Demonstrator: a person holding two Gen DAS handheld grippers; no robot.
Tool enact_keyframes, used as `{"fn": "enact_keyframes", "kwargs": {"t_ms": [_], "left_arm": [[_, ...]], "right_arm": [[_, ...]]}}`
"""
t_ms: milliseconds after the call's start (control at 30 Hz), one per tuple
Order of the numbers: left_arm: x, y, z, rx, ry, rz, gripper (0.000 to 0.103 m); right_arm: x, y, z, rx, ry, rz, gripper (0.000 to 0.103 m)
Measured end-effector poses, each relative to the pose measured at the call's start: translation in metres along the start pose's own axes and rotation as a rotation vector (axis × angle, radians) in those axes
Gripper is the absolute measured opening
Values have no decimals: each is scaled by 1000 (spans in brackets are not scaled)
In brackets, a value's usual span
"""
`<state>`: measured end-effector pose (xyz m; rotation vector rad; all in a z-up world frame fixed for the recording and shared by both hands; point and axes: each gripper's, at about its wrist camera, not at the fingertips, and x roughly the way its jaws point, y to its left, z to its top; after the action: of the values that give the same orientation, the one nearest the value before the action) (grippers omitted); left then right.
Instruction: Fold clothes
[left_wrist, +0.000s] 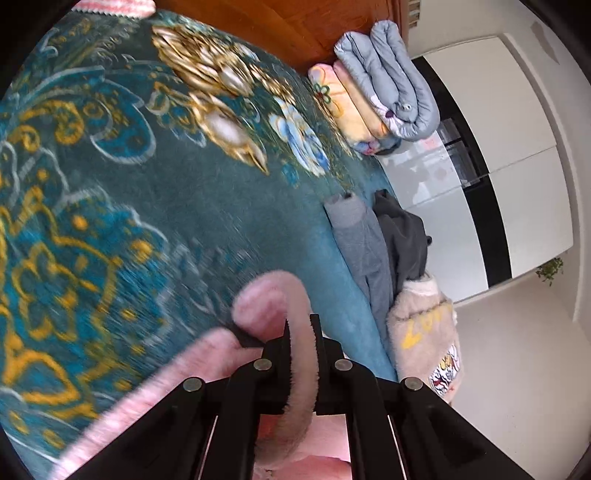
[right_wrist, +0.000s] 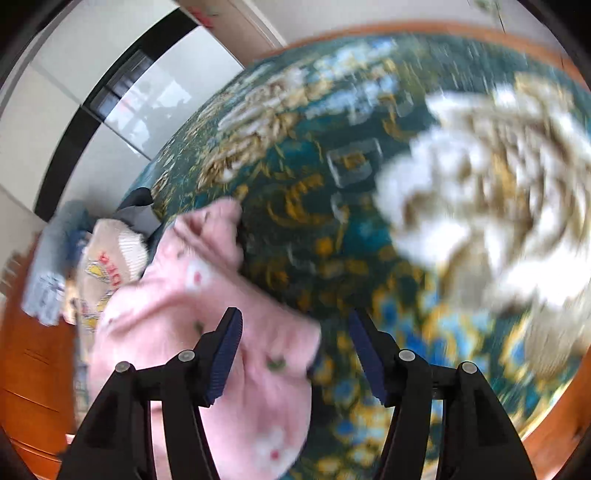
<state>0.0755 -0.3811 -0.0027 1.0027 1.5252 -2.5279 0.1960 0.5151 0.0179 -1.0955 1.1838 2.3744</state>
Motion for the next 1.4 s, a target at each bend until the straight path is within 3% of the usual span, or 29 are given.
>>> {"fn": "enact_keyframes", "kwargs": {"t_ms": [100,133,167,400,567,833,933,1033,1133,1200,1233,1300,1400], "left_arm": [[3,-13,-6,24,10,-7,5],[1,-17,-7,27,5,-11,5],[0,-20,-8,25,2,-14,5],[-34,-47,-4,73,-90,-57,5],[-47,-44,0,74,-118,-42,5],[-34,-20,0,36,-90,-4,5],[-27,-18,1,60,-88,1,5],[-14,-15,4,59,-75,7,5],[0,-15,7,51,-59,5,5],[7,-22,11,65,-51,0,5],[9,-27,13,75,-48,-3,5],[11,-38,17,102,-51,-11,5],[12,-56,25,149,-55,-15,5]], "right_arm": [[6,-5,-7,70,-3,59,58],[9,-4,-7,88,-6,58,50],[11,-2,-8,106,-10,56,23],[-52,8,-2,56,-207,118,16],[-112,-22,2,67,-321,79,15],[-70,-69,-26,158,-181,-68,16],[-80,-65,-20,153,-207,-70,24],[-93,-46,-6,96,-250,-154,31],[-76,-8,17,3,-210,-120,34],[-55,21,30,-56,-164,-76,51],[-40,37,37,-86,-140,-65,55],[-11,68,52,-145,-95,-60,57],[31,101,74,-208,-46,-155,57]]}}
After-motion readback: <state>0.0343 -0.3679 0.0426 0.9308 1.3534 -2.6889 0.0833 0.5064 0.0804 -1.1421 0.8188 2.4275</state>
